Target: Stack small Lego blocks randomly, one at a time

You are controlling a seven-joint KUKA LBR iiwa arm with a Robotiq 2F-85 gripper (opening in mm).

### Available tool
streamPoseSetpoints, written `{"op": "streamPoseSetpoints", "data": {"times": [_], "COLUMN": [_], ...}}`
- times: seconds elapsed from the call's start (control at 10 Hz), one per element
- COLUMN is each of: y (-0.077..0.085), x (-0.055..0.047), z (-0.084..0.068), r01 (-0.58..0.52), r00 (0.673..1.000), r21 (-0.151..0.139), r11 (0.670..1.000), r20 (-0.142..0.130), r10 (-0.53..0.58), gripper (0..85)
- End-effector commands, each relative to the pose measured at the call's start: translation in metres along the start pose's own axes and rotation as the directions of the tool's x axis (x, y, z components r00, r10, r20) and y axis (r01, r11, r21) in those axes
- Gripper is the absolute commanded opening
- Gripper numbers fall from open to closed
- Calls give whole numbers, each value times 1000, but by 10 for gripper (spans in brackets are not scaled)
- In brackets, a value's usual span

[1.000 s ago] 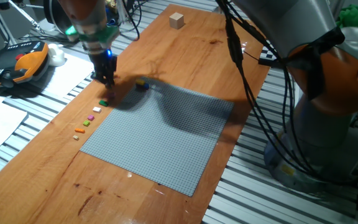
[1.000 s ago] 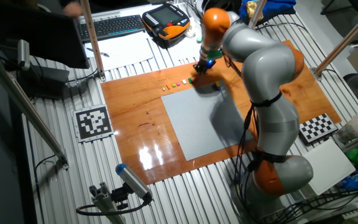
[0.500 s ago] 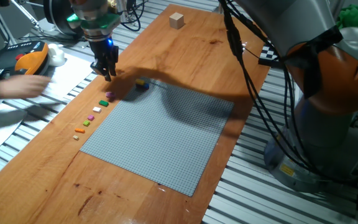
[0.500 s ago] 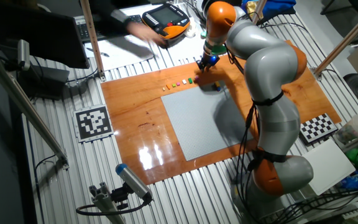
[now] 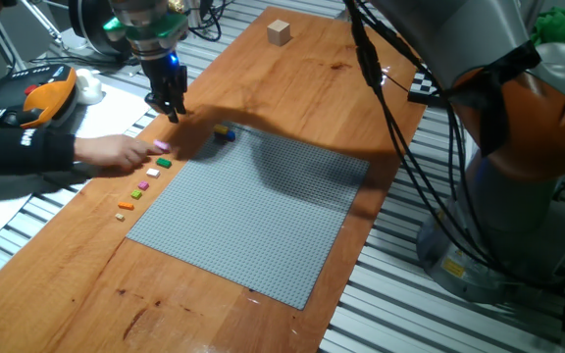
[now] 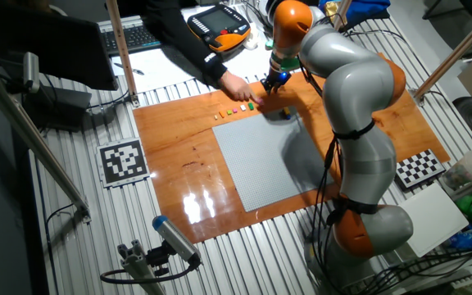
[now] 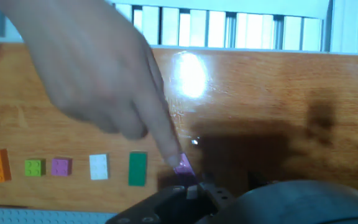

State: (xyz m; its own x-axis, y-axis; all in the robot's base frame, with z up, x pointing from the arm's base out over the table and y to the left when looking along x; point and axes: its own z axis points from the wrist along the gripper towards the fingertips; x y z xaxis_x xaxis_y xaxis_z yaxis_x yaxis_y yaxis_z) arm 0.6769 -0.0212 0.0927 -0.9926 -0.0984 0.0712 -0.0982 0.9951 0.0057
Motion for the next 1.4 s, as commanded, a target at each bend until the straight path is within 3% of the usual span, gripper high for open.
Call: {"op": "streamPoseSetpoints", "data": {"times": [0.0, 0.5, 0.7, 1.3], "y": [0, 0, 0, 0], "x": [2, 2, 4, 4], "z": [-2, -3, -4, -4], "r01": [-3, -11, -22, -22], "r00": [1000, 1000, 999, 999], "r21": [2, 2, -1, -1], "r11": [1000, 1000, 1000, 1000], "r20": [-16, -22, -45, -39], "r10": [3, 11, 22, 22], "gripper": [170, 170, 170, 170]}}
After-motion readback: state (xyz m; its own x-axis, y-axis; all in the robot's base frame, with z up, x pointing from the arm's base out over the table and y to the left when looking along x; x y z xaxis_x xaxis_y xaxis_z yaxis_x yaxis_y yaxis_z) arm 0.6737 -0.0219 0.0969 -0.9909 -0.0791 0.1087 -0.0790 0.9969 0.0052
